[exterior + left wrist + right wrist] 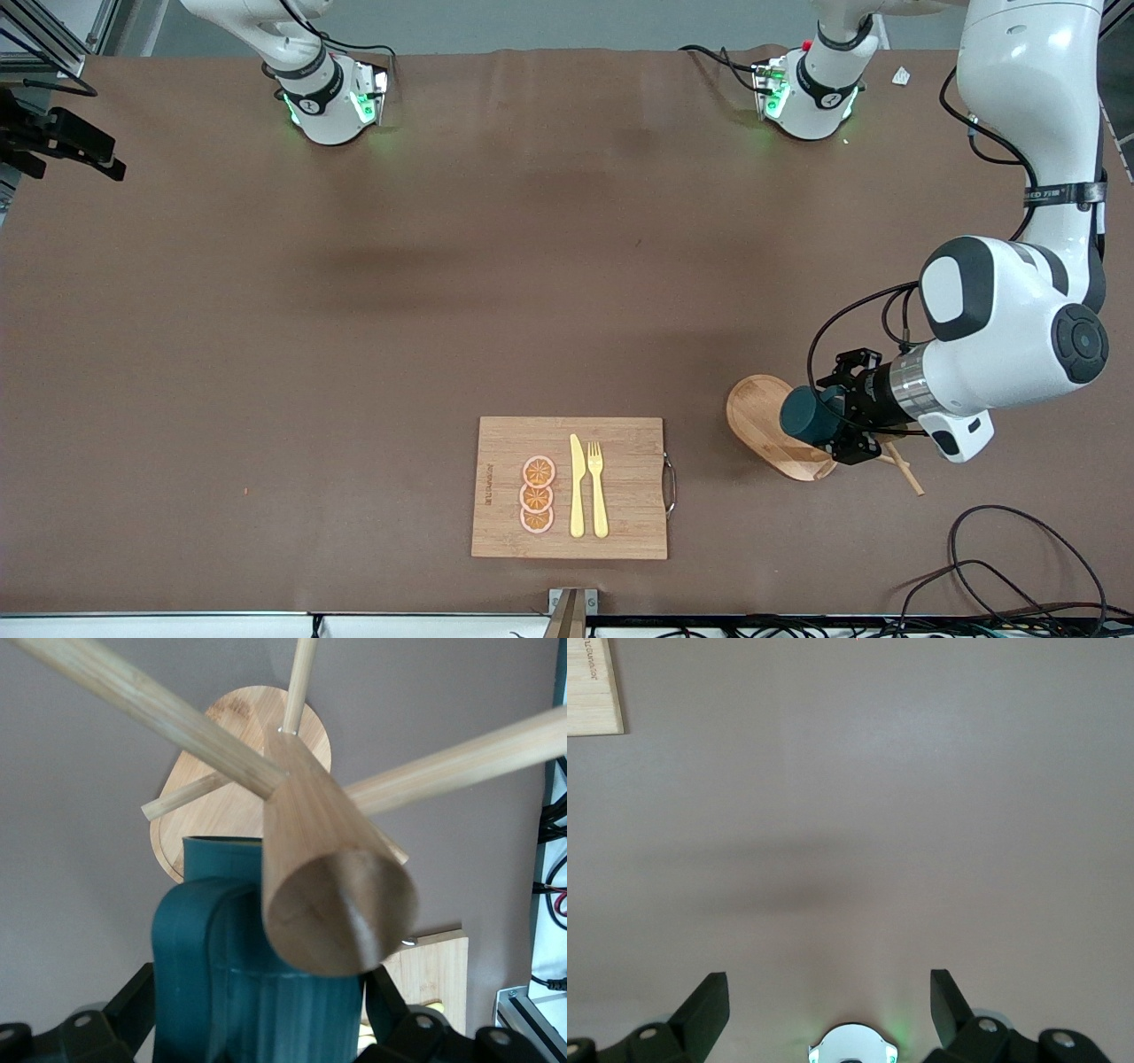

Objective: Transfer cup from left to right arm and place
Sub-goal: 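Lower the left gripper and grasp the teal mug body, then lift the teal mug off the stand with the left gripper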

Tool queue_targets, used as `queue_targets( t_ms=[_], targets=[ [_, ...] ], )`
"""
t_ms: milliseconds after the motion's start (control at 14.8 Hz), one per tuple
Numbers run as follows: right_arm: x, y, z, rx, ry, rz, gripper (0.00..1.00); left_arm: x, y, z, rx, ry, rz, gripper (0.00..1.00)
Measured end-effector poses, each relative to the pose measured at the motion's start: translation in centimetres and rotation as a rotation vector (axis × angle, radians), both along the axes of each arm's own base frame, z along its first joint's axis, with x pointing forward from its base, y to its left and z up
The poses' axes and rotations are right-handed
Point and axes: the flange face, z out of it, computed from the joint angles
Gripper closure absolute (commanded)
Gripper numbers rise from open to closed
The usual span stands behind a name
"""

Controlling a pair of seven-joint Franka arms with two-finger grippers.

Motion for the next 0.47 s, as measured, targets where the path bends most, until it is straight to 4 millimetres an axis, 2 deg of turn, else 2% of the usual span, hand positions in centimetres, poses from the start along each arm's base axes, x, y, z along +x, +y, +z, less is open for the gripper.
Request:
queue_targets(
  t_ms=[135, 202, 337, 472],
  targets=[
    [0.01, 0.00, 0.01, 0.000, -0.001, 0.000, 0.00, 0.07, 0.00, 0.19, 0.000, -0.006, -0.007, 0.51],
    [0.03, -0.01, 0.02, 0.000, -0.003, 0.000, 0.00, 0.11, 0.00, 0.30, 0.000, -0.013, -0.020, 0.59],
    [0.04, 0.04, 0.03, 0.000, -0.004, 0.001, 0.00, 0.20, 0.01, 0.57, 0.000, -0.025, -0.041, 0.68],
    [0.06, 0.39, 0.03, -0.001, -0.004, 0.008, 0.00, 0.28, -0.01, 0.82, -0.001, -0.031, -0.046, 0.69]
  ],
)
